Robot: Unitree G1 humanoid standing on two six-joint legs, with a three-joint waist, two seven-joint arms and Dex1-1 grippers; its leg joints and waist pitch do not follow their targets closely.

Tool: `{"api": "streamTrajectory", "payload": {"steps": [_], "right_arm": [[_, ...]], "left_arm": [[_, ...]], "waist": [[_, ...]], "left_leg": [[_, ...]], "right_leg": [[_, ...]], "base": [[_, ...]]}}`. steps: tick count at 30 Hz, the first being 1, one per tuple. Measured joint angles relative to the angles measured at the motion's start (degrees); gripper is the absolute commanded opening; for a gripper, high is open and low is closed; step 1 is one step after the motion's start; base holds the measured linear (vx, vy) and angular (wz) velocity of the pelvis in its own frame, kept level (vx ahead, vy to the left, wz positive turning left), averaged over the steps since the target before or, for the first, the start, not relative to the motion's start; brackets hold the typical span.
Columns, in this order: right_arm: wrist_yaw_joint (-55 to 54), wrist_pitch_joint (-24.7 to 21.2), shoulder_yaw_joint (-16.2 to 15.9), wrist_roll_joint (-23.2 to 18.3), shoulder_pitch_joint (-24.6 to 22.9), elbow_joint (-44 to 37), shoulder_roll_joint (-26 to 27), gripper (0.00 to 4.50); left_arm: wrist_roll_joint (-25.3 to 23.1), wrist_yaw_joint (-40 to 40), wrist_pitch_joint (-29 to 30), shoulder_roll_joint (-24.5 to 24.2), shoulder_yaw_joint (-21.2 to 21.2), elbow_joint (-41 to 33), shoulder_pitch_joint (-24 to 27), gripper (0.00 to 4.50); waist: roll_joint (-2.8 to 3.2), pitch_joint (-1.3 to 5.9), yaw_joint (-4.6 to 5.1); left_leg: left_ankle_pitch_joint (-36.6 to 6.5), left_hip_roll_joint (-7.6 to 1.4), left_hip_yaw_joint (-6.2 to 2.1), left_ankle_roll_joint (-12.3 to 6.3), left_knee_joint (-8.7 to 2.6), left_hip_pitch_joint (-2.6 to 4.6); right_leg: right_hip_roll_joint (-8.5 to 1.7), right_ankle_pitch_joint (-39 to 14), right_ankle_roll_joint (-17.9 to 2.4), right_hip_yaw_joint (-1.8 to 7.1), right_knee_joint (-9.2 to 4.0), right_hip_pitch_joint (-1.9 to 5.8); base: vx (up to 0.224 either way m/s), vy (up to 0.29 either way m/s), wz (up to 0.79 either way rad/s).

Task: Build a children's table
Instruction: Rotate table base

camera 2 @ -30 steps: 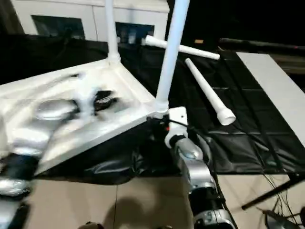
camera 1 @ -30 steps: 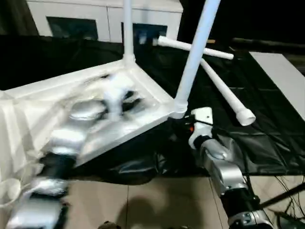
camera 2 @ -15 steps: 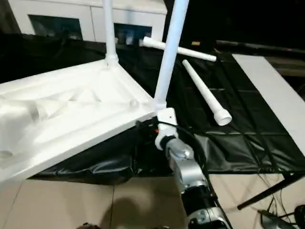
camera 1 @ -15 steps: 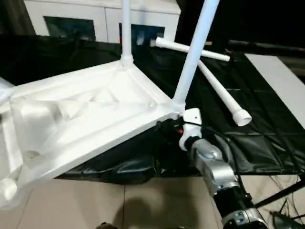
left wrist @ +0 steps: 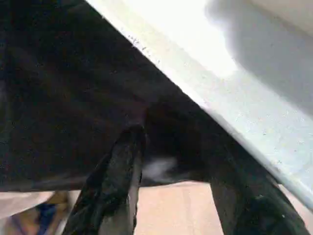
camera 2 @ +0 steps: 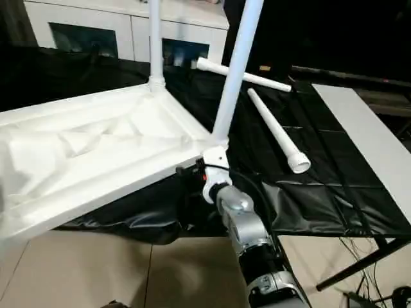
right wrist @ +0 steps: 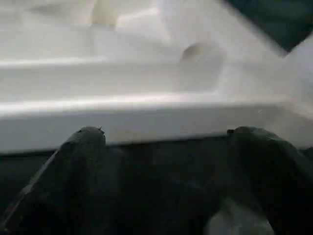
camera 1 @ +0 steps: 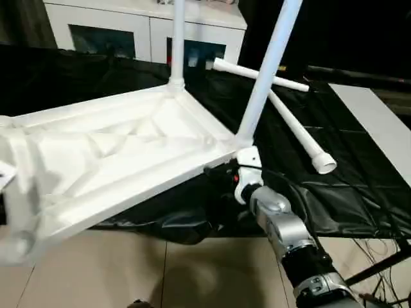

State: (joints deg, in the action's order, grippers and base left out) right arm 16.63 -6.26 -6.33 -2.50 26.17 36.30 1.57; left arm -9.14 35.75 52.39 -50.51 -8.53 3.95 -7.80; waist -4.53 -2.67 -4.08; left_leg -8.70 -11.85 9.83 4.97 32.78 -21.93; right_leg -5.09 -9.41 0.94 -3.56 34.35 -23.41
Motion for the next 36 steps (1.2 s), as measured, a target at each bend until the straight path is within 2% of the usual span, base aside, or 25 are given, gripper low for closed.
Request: {"api": "streamTrajectory", "payload": {"steps": [4,11,15,17,18,19,20,21,22,23,24,25,26,27,29,33,36], "right_arm": [[0.3,0.0,-0.7,0.0,1.1,1.2,1.3,4.5],[1.4,0.3,-0.8,-0.1,1.5,2.9,1.7,4.5],[1.9,0.4,-0.4,-0.1,1.6,3.3,1.6,4.5],[2.6,0.4,-0.5,-0.1,1.6,3.4,1.7,4.5],[2.8,0.4,-0.5,-0.1,1.6,3.5,1.8,4.5],[3.0,0.6,-0.5,-0.1,1.6,3.7,1.8,4.5],[3.2,0.8,-0.2,-0.1,1.6,4.2,1.5,4.5],[3.5,1.0,0.1,-0.2,1.8,4.4,1.3,4.5],[4.2,1.4,0.1,-0.2,2.4,4.7,1.1,4.5],[4.6,1.5,0.0,-0.1,2.7,5.0,1.7,4.5],[5.4,1.7,-0.3,-0.2,2.7,5.0,2.0,4.5],[5.7,2.0,-0.3,-0.2,2.8,5.0,2.1,4.5],[6.4,1.9,-0.5,-0.2,2.8,5.4,2.3,4.5],[7.2,1.9,-1.0,-0.2,2.8,5.7,2.7,4.5],[8.2,1.9,-1.7,-0.2,3.0,5.7,3.6,4.5],[8.9,2.6,-2.3,0.1,3.4,6.6,3.6,4.5],[9.7,2.7,-2.4,0.0,3.1,5.3,3.1,4.5]], "left_arm": [[2.9,2.9,2.6,2.6,2.3,-5.8,-2.0,2.19],[6.4,5.0,6.5,5.5,4.9,-13.1,-3.6,2.19],[7.8,6.2,8.1,6.3,7.9,-16.3,-3.8,2.19],[8.5,6.7,8.3,6.7,9.0,-17.2,-3.7,2.19],[9.2,7.2,8.3,7.2,10.0,-18.1,-3.7,2.19],[9.7,7.6,8.2,7.6,10.7,-18.7,-3.8,2.19],[10.3,7.8,8.2,8.3,11.6,-19.5,-4.2,2.19],[11.3,8.1,8.0,9.3,12.0,-21.0,-4.1,2.19],[11.7,8.2,8.0,10.9,12.6,-21.4,-3.5,2.19],[11.5,7.6,8.3,11.6,13.1,-21.3,-2.4,2.19],[11.6,7.4,8.4,11.8,13.9,-20.9,-2.3,2.19],[11.6,7.2,8.3,12.0,14.1,-20.6,-3.2,2.19],[11.3,6.7,7.5,12.6,14.7,-20.2,-3.7,2.19],[10.6,5.8,6.8,13.3,15.2,-19.6,-3.7,2.19],[10.2,4.8,6.1,14.3,15.5,-18.6,-4.0,2.19],[10.0,2.7,5.4,17.1,15.7,-17.7,-4.5,2.19],[11.1,3.4,4.8,15.9,15.7,-18.8,-4.4,2.19]], "waist": [[-0.04,-0.02,-0.71],[0.07,-0.09,-0.52],[0.41,-0.31,0.17],[0.8,-0.57,0.86],[0.97,-0.81,0.95],[0.78,-1.02,0.53],[0.17,-0.98,-0.23],[-2.0,-0.51,-2.04],[-2.1,-0.75,-2.85],[-1.43,-0.65,-4.15],[-0.57,-0.34,-4.26],[-0.56,-0.38,-3.76],[-0.59,-0.38,-3.59],[-0.41,-0.51,-3.03],[0.07,-0.82,-2.22],[0.14,-0.93,-1.01],[0.07,-0.95,-0.37]], "left_leg": [[0.0,-0.01,-0.16,0.0,0.01,0.0],[0.0,0.01,-0.22,0.0,0.01,0.0],[0.0,0.0,-0.64,0.0,-0.01,0.03],[0.0,-0.06,-0.91,0.0,-0.09,0.03],[0.0,-0.16,-0.93,0.01,-0.48,-0.14],[0.0,-0.1,-0.13,0.0,-1.05,-0.18],[0.0,-0.38,1.36,0.0,-1.19,-0.2],[0.0,-0.36,3.64,0.0,-1.0,-0.11],[-1.7,-0.64,2.98,0.29,2.12,-0.71],[-2.6,-0.39,0.77,-0.34,5.18,-0.9],[-2.6,0.64,-2.45,-0.29,5.2,0.12],[-2.6,0.44,-2.47,1.9,3.6,0.33],[-1.9,-0.26,-1.33,1.93,2.86,0.26],[-1.7,-0.62,-1.12,1.76,2.67,0.31],[-1.7,-0.7,-1.19,1.77,2.41,0.35],[-1.7,-0.59,-1.34,1.77,1.47,0.66],[-1.7,-0.57,-1.44,1.77,1.17,0.6]], "right_leg": [[0.0,0.0,0.0,-0.15,-0.17,0.06],[-0.01,0.0,0.0,-0.26,-0.66,0.25],[-0.01,0.0,0.0,-0.81,-1.48,0.5],[-0.11,-0.1,0.0,-1.58,-1.98,0.87],[-0.19,-0.7,-0.7,-2.08,-1.52,1.39],[-0.2,-2.8,-1.9,-2.16,0.87,1.24],[-0.24,-5.4,-3.1,-1.59,4.86,1.27],[-0.34,-7.9,-1.2,0.62,8.16,1.35],[-0.09,-8.0,-0.7,1.3,8.63,0.35],[-0.04,-8.0,-0.7,1.22,8.7,0.01],[0.53,-7.9,-0.9,0.64,8.22,-0.48],[0.95,-6.9,-1.3,0.43,7.44,-0.81],[1.77,-5.1,-1.9,0.95,6.33,-1.15],[2.13,-4.0,-2.2,1.05,5.54,-0.54],[2.29,-3.5,-2.1,0.98,4.68,-0.24],[2.27,-3.5,-1.9,0.81,3.07,0.29],[2.2,-3.5,-1.9,0.5,2.24,0.3]], "base": [[-0.015,0.001,0.01],[0.0,0.0,0.0],[0.0,0.0,0.0],[-0.027,0.011,-0.02],[0.0,0.0,0.0],[-0.121,0.008,0.04],[-0.116,-0.068,0.19],[-0.116,-0.068,0.19],[0.074,-0.163,0.17],[0.137,-0.108,-0.13],[0.137,-0.108,-0.13],[0.0,0.0,0.0],[-0.11,-0.06,0.33],[-0.11,-0.06,0.33],[-0.078,0.004,0.03],[-0.061,0.016,-0.01],[-0.036,0.025,-0.07]]}}
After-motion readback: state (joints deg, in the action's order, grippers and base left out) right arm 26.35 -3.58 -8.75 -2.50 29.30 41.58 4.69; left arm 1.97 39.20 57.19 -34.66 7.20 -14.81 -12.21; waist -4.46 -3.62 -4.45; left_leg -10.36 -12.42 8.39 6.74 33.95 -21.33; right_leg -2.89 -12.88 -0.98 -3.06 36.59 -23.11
